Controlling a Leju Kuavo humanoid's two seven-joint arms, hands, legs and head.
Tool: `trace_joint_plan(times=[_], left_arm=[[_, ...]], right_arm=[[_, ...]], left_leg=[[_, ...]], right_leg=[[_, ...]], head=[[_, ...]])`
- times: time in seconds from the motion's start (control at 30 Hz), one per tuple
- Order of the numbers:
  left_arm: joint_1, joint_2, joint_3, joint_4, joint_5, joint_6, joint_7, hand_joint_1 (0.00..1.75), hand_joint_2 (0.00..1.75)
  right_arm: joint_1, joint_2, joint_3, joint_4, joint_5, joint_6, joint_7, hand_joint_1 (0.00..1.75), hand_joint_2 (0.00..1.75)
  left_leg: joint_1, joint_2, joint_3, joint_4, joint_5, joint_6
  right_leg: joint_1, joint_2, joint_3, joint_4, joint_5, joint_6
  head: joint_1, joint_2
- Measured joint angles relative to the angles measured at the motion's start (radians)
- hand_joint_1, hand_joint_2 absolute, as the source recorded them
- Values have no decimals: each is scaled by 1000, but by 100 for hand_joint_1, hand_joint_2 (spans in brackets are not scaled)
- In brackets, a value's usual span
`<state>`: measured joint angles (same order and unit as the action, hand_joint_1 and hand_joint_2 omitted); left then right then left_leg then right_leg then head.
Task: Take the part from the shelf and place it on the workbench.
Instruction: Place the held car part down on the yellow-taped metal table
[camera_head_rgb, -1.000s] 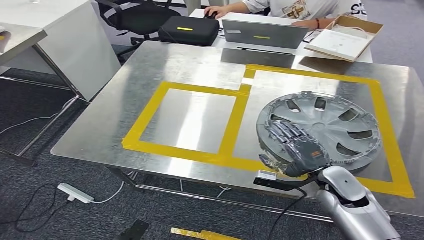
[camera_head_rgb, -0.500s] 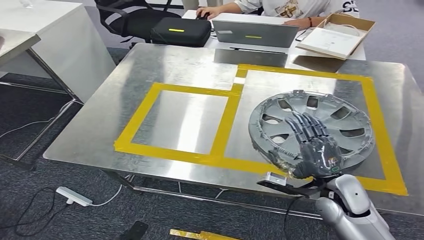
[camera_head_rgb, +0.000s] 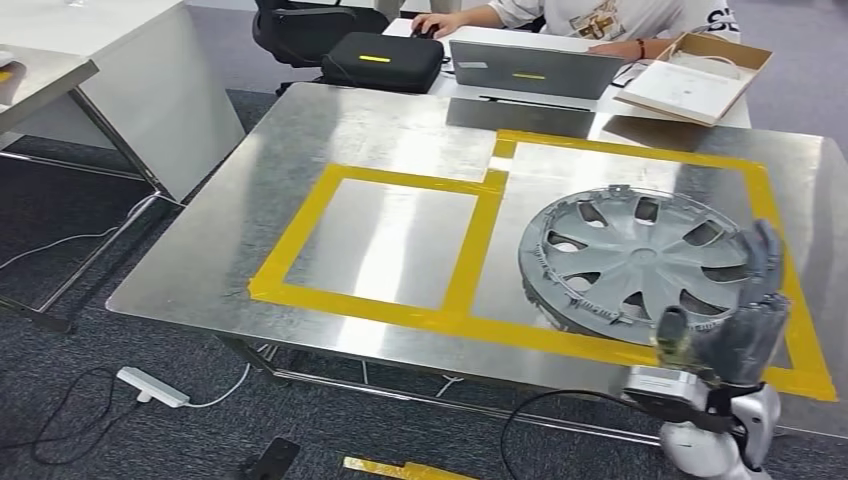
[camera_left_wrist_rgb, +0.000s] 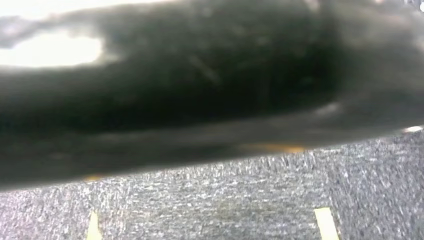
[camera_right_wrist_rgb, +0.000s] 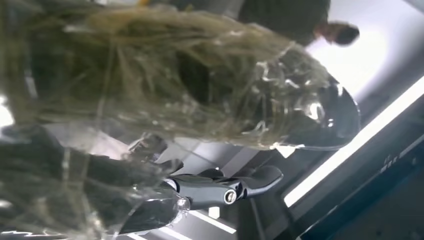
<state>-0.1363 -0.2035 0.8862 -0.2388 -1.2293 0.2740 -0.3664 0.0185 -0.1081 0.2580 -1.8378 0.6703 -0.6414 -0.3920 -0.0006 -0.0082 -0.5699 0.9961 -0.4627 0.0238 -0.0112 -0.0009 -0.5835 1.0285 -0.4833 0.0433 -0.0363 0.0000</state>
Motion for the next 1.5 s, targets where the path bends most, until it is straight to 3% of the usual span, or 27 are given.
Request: trace_joint_plan(times=[0.03, 0.1, 0.17, 0.23, 0.3, 0.37, 0.43, 0.5, 0.57, 0.67, 0.7, 0.77, 0.83, 0.9, 0.93, 1.0, 1.07, 1.2, 1.27, 1.33, 1.37, 1.4, 1.43, 1.5], left_arm=[[0, -1, 0, 0, -1, 6, 2, 0, 0], [1, -2, 0, 0, -2, 14, 5, 0, 0], [2, -3, 0, 0, -2, 22, 6, 0, 0], [2, -3, 0, 0, -3, 29, 9, 0, 0], [4, -3, 0, 0, -3, 32, 12, 0, 0], [7, -3, 0, 0, -4, 32, 13, 0, 0], [9, -3, 0, 0, -4, 33, 13, 0, 0], [8, -3, -1, 0, -4, 33, 14, 0, 0], [6, -3, -1, 0, -5, 33, 14, 0, 0], [8, -3, -2, 0, -5, 34, 14, 0, 0], [9, -4, -2, 0, -5, 34, 14, 0, 0], [8, -5, -2, 0, -5, 34, 14, 0, 0], [8, -6, -2, 0, -5, 34, 14, 0, 0], [10, -6, -2, 0, -5, 34, 14, 0, 0], [10, -6, -2, 0, -6, 34, 14, 0, 0], [10, -7, -2, 0, -7, 34, 14, 0, 0], [9, -7, -2, 0, -7, 34, 14, 0, 0], [10, -6, -2, 0, -7, 38, 13, 0, 0], [10, -6, -2, 0, -6, 38, 13, 0, 0], [10, -6, -2, 0, -6, 39, 13, 0, 0], [10, -6, -2, 0, -6, 40, 13, 0, 0], [10, -5, -2, 0, -6, 41, 13, 0, 0], [10, -5, -2, 0, -6, 41, 13, 0, 0], [10, -4, -2, 0, -6, 43, 13, 0, 0]], right_arm=[[12, 12, -19, -31, -30, 2, -14, 0, 0], [36, 36, -54, -83, -77, 10, -38, 0, 0], [52, 56, -82, -120, -127, 19, -63, 0, 0], [63, 75, -109, -150, -192, 24, -95, 0, 0], [78, 88, -135, -173, -252, 27, -125, 0, 0], [91, 97, -156, -189, -287, 31, -145, 0, 0], [101, 105, -178, -207, -306, 35, -159, 0, 0], [109, 114, -201, -228, -322, 40, -170, 0, 0], [114, 122, -222, -247, -337, 47, -179, 0, 0], [123, 132, -248, -267, -360, 60, -188, 0, 0], [126, 135, -256, -272, -365, 64, -190, 0, 0], [129, 138, -271, -280, -371, 67, -194, 0, 0], [133, 139, -280, -281, -374, 67, -197, 0, 0], [140, 140, -285, -281, -375, 68, -200, 0, 0], [142, 142, -287, -282, -375, 70, -201, 0, 0], [143, 145, -292, -285, -374, 75, -203, 0, 0], [143, 149, -297, -288, -375, 81, -205, 0, 0], [151, 160, -304, -291, -378, 91, -210, 0, 0], [154, 165, -306, -293, -381, 97, -214, 0, 0], [158, 168, -306, -295, -382, 100, -218, 0, 0], [160, 171, -306, -295, -383, 102, -219, 0, 0], [162, 174, -307, -295, -384, 104, -221, 0, 0], [163, 177, -308, -295, -384, 106, -222, 0, 0], [164, 181, -311, -295, -386, 110, -223, 0, 0]], left_leg=[[-2, 0, -1, 1, 0, -5], [-3, 1, -3, 3, 1, -14], [-2, 1, -8, 19, -15, -24], [1, 3, -42, 104, -75, -34], [4, 3, -96, 234, -141, -41], [5, 3, -119, 296, -159, -42], [5, 3, -87, 244, -118, -38], [3, 3, -14, 112, -56, -29], [0, 3, 32, 18, -31, -20], [-1, 4, 33, -4, -24, -7], [0, 5, 32, -9, -17, 0], [4, 7, 27, -17, -4, 11], [3, 9, 15, -17, 4, 14], [2, 10, 5, -15, 12, 13], [2, 10, 1, -15, 15, 11], [1, 10, -3, -12, 21, 5], [-3, 9, -10, -6, 26, -4], [-3, 9, -24, 5, 28, -25], [-1, 8, -49, 70, -31, -35], [1, 8, -93, 200, -117, -42], [2, 8, -108, 254, -143, -42], [1, 8, -108, 278, -151, -40], [1, 8, -90, 263, -140, -35], [-5, 8, -7, 139, -87, -18]], right_leg=[[1, 1, 14, -26, 3, -4], [2, 3, 16, -30, 2, -14], [-1, 2, 16, -33, 7, -26], [-3, -1, 16, -35, 10, -35], [-2, -3, 13, -34, 10, -39], [-1, -3, 11, -34, 12, -41], [-1, -3, 10, -33, 13, -40], [2, -1, 10, -32, 15, -37], [5, -1, 5, -29, 19, -30], [3, -1, -4, -29, 25, -13], [2, -1, -9, -21, 16, -8], [1, 0, -42, 51, -40, 0], [-1, 0, -90, 181, -113, 7], [-1, 0, -102, 242, -132, 11], [-1, -1, -79, 213, -114, 11], [-1, -1, 10, 71, -61, 10], [-1, 1, 71, -34, -36, 2], [0, 1, 66, -45, -22, -26], [-2, -2, 56, -47, -11, -40], [1, -4, 41, -46, 0, -46], [3, -4, 33, -46, 5, -47], [5, -4, 25, -46, 11, -48], [8, -3, 18, -46, 17, -48], [12, -2, 8, -46, 27, -47]], head=[[-1, 0], [-2, 0], [-4, 0], [-7, 0], [-8, 0], [-8, 0], [-8, 0], [-8, 0], [-7, 0], [-7, 0], [-6, 0], [-1, 0], [2, 0], [1, 0], [1, 0], [1, 0], [1, 0], [1, 0], [-2, 0], [-5, 0], [-5, 0], [-6, 0], [-6, 0], [-5, 0]])
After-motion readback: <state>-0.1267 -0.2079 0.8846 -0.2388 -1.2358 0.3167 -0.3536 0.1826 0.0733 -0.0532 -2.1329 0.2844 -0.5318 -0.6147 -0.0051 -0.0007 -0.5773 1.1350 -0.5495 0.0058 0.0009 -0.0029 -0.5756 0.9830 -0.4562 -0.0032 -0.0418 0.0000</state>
